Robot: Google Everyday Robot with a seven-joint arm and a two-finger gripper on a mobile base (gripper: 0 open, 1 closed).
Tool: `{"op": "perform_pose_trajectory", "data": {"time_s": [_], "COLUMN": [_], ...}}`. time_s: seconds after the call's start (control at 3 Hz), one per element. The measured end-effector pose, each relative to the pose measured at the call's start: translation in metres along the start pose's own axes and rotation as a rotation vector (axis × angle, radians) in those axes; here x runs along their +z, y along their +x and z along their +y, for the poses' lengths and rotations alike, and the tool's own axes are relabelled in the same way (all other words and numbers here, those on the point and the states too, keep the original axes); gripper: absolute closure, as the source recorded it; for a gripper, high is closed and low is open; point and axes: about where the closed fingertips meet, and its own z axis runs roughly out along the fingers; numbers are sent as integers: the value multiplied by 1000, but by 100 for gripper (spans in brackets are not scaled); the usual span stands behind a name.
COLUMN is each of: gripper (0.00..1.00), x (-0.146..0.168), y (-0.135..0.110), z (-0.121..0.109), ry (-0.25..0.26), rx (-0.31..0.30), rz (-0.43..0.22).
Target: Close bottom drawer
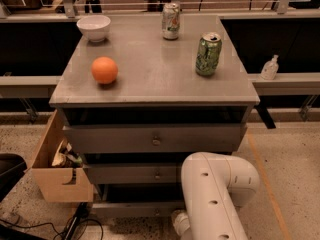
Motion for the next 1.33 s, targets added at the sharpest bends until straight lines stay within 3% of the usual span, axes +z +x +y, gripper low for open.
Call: {"op": "perform_pose_trajectory", "data": {"time_s": [1.0, 1.33], "gripper": [100, 85], "x": [0, 0], "y": [0, 0], "z": [0, 0], "ry": [0, 0], "rx": [0, 0], "rz": [0, 0]}}
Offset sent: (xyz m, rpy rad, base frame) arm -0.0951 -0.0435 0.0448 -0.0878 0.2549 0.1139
